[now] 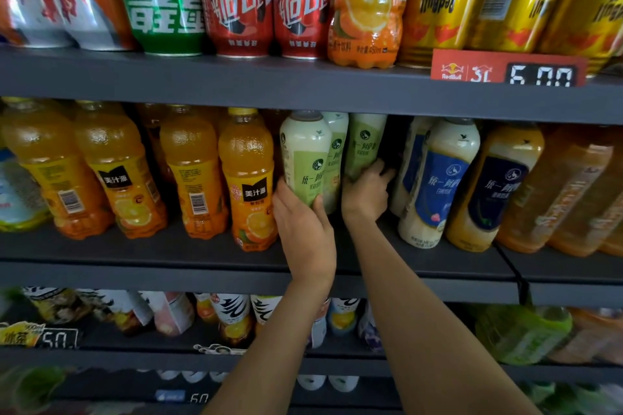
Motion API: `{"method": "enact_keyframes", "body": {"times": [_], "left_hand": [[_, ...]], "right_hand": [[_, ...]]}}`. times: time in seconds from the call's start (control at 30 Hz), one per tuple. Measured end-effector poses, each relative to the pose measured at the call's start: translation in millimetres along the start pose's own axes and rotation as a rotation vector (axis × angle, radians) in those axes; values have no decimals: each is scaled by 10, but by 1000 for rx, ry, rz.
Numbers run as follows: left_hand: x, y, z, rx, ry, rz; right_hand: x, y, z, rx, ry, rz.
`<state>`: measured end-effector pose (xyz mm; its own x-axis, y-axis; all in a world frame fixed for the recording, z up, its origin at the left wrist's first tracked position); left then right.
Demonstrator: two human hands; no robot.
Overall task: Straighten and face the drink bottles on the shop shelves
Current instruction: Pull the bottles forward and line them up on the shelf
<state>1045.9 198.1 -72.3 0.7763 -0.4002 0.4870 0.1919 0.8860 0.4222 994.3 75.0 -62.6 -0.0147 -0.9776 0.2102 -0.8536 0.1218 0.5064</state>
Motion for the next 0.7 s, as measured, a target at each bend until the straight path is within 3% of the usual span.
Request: {"method": "enact_keyframes", "body": {"times": [0.17,0.27,0.37,0.53,0.6,0.7], "left_hand": [[6,13,-2,0,-3,-9],[11,18,-2,0,-16,-16],[21,16,-1,17,-17,-15],[16,28,-1,16,-20,-11],[23,32,0,15,-23,-17],[26,41,-6,-5,-31,-35]], "right_hand": [[-72,77,57,23,42,-7],[-203,136,49,188,219,62],[-213,91,-13,311,313,-144],[-127,-42,-55,312,185,-511],[-130,-91,-63,304,214,-522],[-173,-66,-33,296,278,-411]]}}
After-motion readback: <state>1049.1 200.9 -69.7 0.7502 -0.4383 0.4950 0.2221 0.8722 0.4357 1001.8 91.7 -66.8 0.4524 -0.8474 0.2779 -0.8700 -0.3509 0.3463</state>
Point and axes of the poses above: each hand's wrist, its own x-axis towards the middle knuckle, its own y-axis out of the back of the hand, z = x × y, the point moved 4 cm from there along x, towards the middle knuckle, and after that the axes turned 7 degrees about x, right-handed, at the moved point
